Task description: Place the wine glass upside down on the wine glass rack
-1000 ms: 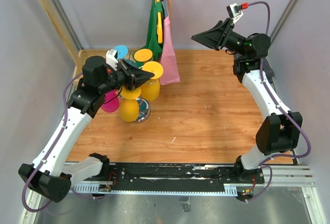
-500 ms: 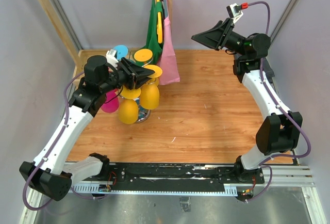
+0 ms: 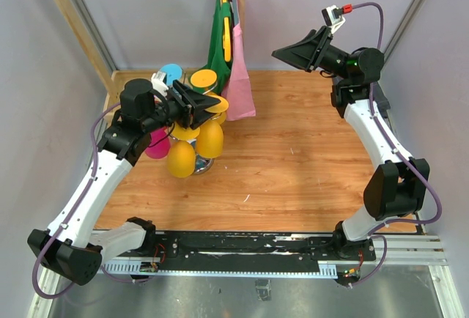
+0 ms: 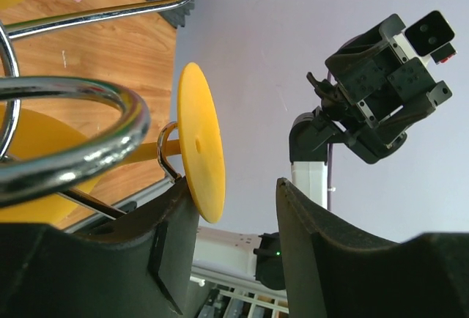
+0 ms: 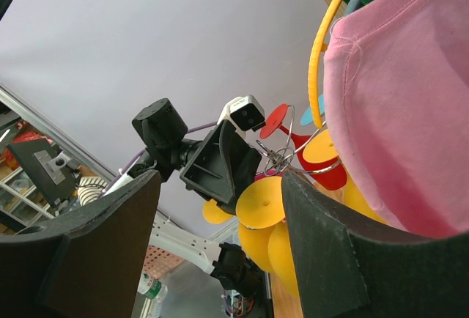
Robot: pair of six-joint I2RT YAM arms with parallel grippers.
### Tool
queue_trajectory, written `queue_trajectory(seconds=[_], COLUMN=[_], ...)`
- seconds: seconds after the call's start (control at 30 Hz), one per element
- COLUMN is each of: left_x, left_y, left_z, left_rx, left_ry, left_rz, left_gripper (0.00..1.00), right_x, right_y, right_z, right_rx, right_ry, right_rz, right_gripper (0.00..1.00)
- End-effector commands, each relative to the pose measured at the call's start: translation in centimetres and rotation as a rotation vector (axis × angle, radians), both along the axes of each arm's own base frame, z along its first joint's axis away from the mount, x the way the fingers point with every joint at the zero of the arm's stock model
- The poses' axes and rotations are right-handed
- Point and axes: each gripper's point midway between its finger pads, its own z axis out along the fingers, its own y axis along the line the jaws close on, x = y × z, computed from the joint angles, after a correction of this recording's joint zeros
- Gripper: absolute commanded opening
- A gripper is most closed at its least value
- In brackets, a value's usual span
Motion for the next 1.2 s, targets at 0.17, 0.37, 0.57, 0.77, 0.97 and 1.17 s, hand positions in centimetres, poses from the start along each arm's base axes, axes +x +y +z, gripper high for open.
queue_trajectory(seconds=[0.17, 0.37, 0.57, 0.77, 0.97, 1.17], left_x=[-0.9, -0.9, -0.5, 0.1, 0.4, 0.2], left_y=[0.1, 0.1, 0.1, 0.0, 0.0, 0.2], left_z=[2.6, 3.0, 3.0, 2.7, 2.6, 2.5], left_rx=[-0.004, 0.012, 0.037, 0.059, 0.075, 0.099], left_ry=[-0.055, -0.045, -0.033, -0.009, 0.013, 0.038], left_rz=[-0.017, -0.020, -0.018, -0.007, -0.001, -0.001], left_gripper=[0.50, 0.50, 0.50, 0.50, 0.50, 0.50], right_x=[0.4, 0.4, 0.4, 0.2, 0.1, 0.3], right_y=[-1.3, -1.3, -1.3, -1.3, -1.3, -1.3], right_z=[0.6, 0.5, 0.5, 0.3, 0.0, -0.3], right_rx=[0.018, 0.021, 0.024, 0.021, 0.018, 0.022], right_ry=[-0.046, -0.044, -0.047, -0.046, -0.047, -0.045], right_rz=[-0.044, -0.041, -0.043, -0.038, -0.038, -0.041], right_gripper=[0.69, 0.69, 0.69, 0.68, 0.69, 0.69])
